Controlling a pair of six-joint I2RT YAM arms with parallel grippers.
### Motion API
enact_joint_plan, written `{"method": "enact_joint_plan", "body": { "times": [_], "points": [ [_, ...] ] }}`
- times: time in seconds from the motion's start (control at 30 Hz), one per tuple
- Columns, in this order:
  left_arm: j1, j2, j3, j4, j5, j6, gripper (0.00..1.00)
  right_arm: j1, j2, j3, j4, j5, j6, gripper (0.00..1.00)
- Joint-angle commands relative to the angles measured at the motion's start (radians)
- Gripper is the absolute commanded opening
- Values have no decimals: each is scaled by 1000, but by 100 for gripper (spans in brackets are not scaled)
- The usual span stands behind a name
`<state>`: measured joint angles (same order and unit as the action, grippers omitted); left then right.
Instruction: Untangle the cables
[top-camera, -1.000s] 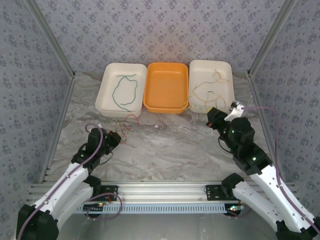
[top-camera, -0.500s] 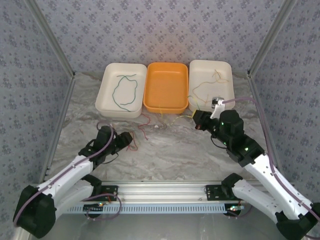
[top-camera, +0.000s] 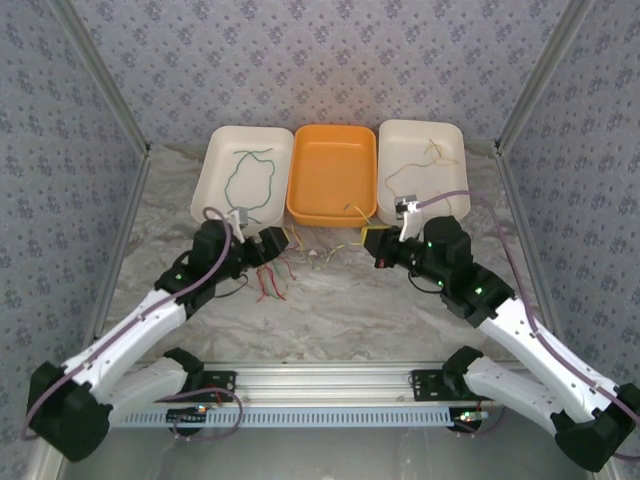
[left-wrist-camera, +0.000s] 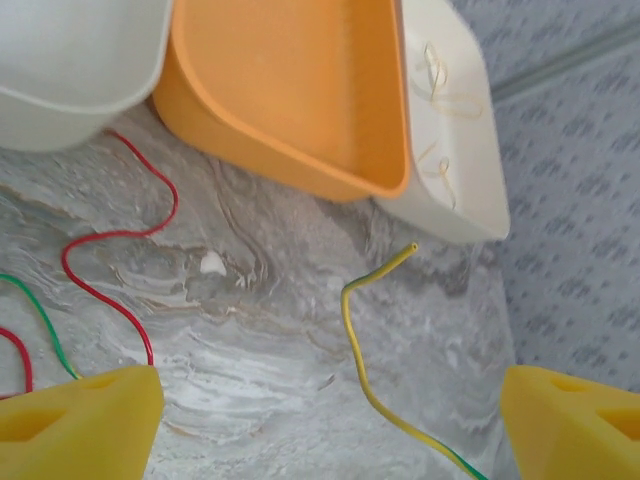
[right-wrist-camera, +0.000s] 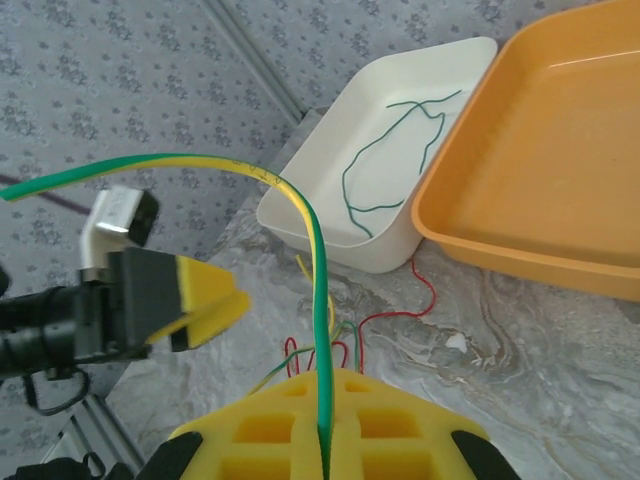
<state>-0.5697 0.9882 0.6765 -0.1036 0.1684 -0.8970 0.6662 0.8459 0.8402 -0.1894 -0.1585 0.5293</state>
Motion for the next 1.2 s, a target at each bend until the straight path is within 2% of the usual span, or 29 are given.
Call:
{"method": "enact_joint_plan", "body": {
  "times": [0.0, 0.2, 0.27, 0.47, 0.5, 0.63, 0.77, 0.93, 1.17],
  "points": [
    [-28, 61, 33, 51, 27, 33, 84, 24, 12, 22, 37, -36, -23, 0],
    [-31, 133, 61, 106, -14, 26, 70, 59, 8, 24, 46, -30, -21, 0],
    [-30, 157, 69, 104, -27, 23, 58, 63, -1, 18, 62, -32, -14, 0],
    [-16, 183, 27, 166, -46, -51, 5, 85, -36, -31, 139, -12, 10, 0],
    [-14, 175, 13, 177, -56, -77, 0, 91, -46, -48, 164, 0, 12, 0],
    [-13, 91, -71, 212, -129, -251, 0, 107, -120, -174, 396, 91, 35, 0],
    [-24, 51, -124, 265, -133, -409, 0, 128, -143, -249, 655, 188, 15, 0],
    [-68, 35, -94, 233, -136, -469, 0, 159, -89, -239, 873, 256, -31, 0],
    [-135, 29, -114, 273, -190, -550, 0, 170, -19, -187, 1048, 307, -59, 0]
  ]
}}
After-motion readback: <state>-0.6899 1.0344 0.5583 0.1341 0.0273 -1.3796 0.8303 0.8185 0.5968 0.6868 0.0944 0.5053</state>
